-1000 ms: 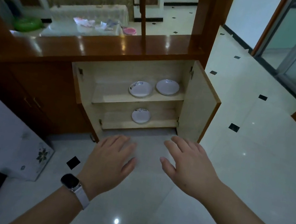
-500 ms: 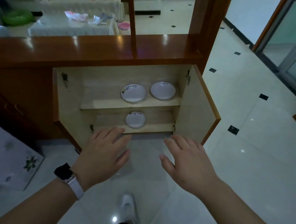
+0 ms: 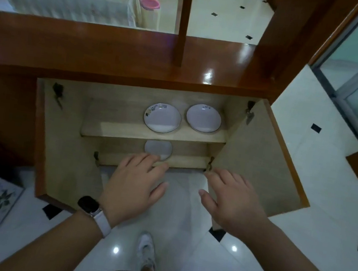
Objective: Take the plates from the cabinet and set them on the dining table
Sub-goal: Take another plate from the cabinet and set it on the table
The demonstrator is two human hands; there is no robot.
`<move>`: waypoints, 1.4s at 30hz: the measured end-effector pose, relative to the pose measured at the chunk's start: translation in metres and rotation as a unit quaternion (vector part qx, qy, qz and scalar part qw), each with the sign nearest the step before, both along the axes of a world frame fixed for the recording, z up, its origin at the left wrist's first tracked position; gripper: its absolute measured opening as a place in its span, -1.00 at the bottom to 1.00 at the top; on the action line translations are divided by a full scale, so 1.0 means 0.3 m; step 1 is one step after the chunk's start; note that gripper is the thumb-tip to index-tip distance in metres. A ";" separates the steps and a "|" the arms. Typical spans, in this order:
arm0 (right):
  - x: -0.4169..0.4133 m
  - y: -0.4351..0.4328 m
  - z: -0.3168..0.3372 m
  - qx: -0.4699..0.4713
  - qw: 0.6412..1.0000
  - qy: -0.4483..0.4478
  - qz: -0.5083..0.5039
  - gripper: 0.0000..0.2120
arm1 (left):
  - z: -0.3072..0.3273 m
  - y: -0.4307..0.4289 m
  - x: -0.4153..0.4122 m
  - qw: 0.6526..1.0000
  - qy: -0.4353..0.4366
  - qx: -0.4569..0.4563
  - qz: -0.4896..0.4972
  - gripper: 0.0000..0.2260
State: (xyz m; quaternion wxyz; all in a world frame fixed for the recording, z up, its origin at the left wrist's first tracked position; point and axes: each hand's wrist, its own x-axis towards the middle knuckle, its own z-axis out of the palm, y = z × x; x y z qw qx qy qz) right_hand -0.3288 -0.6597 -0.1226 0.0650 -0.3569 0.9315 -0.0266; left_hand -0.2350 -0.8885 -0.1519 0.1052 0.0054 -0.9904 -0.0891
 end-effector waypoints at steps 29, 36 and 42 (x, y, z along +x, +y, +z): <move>-0.397 -0.460 -0.179 0.038 0.998 -0.016 0.039 -0.54 | -0.174 -0.424 -0.391 0.996 -0.067 0.010 0.061 -0.65; -0.620 -0.521 -0.415 0.001 0.999 -0.033 0.040 -0.56 | -0.367 -0.453 -0.555 0.991 -0.096 0.004 0.089 -0.59; -0.840 -0.584 -0.667 0.010 0.997 -0.066 0.031 -0.44 | -0.673 -0.523 -0.691 0.983 -0.151 0.020 0.102 -0.55</move>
